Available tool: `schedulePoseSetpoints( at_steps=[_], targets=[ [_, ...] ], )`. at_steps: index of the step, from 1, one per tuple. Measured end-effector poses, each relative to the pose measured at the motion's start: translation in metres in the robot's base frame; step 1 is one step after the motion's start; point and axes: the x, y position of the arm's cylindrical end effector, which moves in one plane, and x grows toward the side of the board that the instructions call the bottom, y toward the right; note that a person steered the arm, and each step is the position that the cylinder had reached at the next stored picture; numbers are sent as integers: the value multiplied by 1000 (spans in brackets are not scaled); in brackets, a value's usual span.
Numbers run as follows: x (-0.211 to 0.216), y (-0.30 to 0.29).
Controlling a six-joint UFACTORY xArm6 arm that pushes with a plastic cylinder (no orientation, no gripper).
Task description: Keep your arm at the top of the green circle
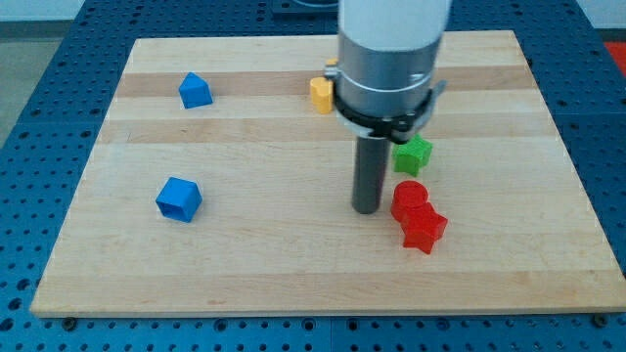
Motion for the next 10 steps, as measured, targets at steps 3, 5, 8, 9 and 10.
schedulePoseSetpoints(
  at_steps=[3,5,8,9,10],
  targets=[
    [-127,-10],
    [-199,27],
    [-232,39],
    [-219,62],
    [-204,86]
  ],
)
